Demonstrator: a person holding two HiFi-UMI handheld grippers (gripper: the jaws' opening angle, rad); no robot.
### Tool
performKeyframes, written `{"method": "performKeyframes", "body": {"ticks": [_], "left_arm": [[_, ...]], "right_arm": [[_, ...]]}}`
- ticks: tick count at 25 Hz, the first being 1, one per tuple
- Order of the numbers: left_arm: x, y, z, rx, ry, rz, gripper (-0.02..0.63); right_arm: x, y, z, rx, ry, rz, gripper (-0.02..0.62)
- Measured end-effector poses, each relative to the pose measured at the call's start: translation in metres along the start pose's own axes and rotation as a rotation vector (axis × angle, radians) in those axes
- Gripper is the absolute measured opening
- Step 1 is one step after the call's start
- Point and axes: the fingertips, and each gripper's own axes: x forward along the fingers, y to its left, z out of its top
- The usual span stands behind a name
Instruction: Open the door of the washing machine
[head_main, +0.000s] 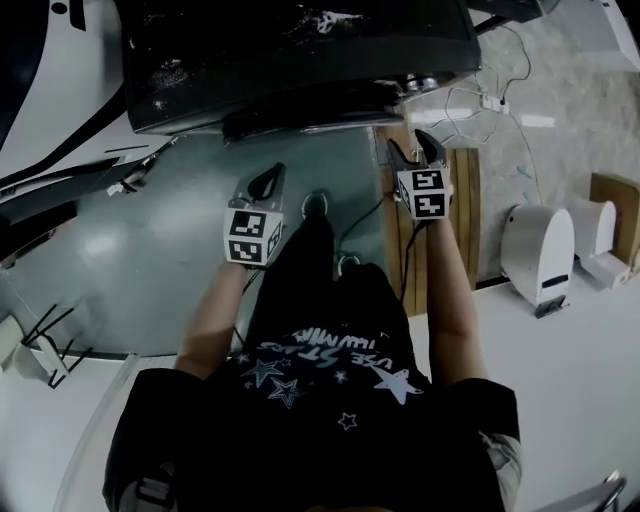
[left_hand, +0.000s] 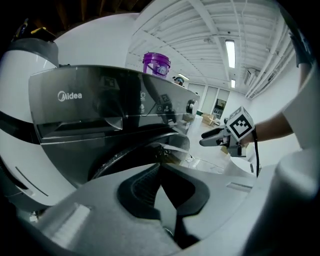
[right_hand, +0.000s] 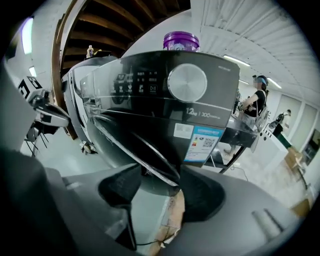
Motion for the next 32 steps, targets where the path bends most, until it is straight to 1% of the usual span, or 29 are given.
{"method": "performKeyframes", "body": {"ticks": [4, 8, 13, 18, 21, 28, 32], "left_arm": [[0.016, 0.002, -0.009, -0.011, 0.018, -0.012, 0.011], [0.025, 0.000, -0.017, -0.002, 0.032, -0.016, 0.011], [0.031, -0.002, -0.024, -0.021, 0.029, 0.010, 0.011], [0.034, -0.007, -0.035, -0.052, 0.023, 0.044, 0.011], [0.038, -0.012, -0.042, -0.057, 0.025, 0.059, 0.011], [0.037, -0.026, -0.053, -0.081, 0.013, 0.083, 0.011], [0.034, -0.033, -0.062, -0.095, 0.023, 0.100, 0.011]], "right_arm": [[0.023, -0.007, -0.010, -0.058, 0.028, 0.009, 0.247], [0.046, -0.009, -0.017, -0.137, 0.047, 0.034, 0.245], [0.072, -0.009, -0.022, -0.302, 0.073, 0.086, 0.245], [0.083, -0.003, -0.023, -0.400, 0.063, 0.131, 0.223], [0.087, -0.001, -0.020, -0.463, 0.042, 0.146, 0.207], [0.080, 0.000, -0.027, -0.537, 0.059, 0.182, 0.169], [0.071, 0.006, -0.038, -0.540, 0.054, 0.184, 0.160]]}}
